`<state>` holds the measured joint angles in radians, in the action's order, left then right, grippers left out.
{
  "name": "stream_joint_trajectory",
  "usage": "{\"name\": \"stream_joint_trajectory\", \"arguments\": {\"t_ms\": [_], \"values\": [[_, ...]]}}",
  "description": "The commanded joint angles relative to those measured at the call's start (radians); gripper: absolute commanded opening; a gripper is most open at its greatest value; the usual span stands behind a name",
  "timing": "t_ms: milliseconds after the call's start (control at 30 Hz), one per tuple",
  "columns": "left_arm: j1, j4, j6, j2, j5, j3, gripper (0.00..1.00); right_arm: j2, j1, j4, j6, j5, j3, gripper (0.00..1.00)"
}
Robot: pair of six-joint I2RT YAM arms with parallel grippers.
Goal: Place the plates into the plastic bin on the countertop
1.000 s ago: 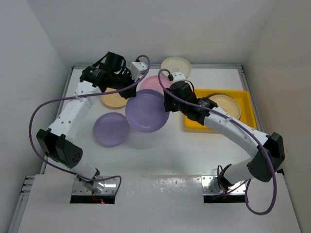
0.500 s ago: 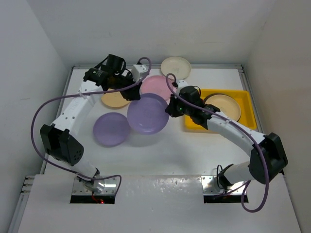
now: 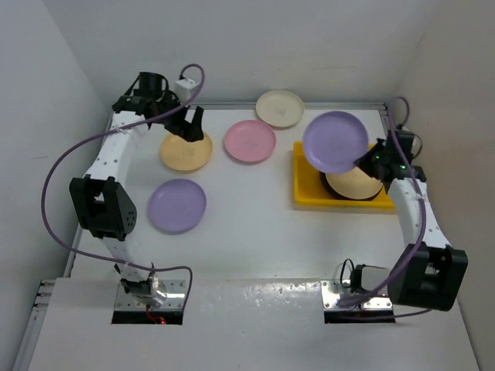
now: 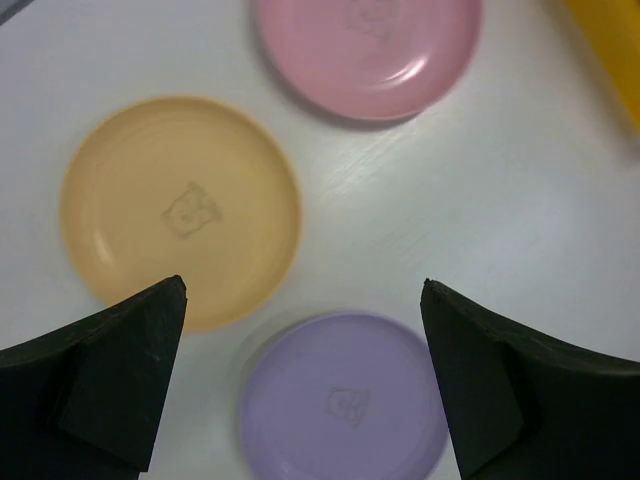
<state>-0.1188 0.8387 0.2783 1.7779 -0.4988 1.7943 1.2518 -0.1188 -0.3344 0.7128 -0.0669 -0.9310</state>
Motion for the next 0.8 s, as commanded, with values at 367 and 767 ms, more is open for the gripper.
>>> {"name": "stream_joint_trajectory", "arguments": {"t_ms": [367, 767], "values": [[0.231, -0.023, -0.011, 0.037, 0.005, -0.095, 1.0, 0.149, -0.26, -0.216, 0.002, 0.045, -0.074, 0.0], [0.271, -0.023, 0.009, 0.037, -0.006, -0.124, 1.0, 0.311, -0.26, -0.25, -0.038, 0.052, -0.181, 0.53]]}}
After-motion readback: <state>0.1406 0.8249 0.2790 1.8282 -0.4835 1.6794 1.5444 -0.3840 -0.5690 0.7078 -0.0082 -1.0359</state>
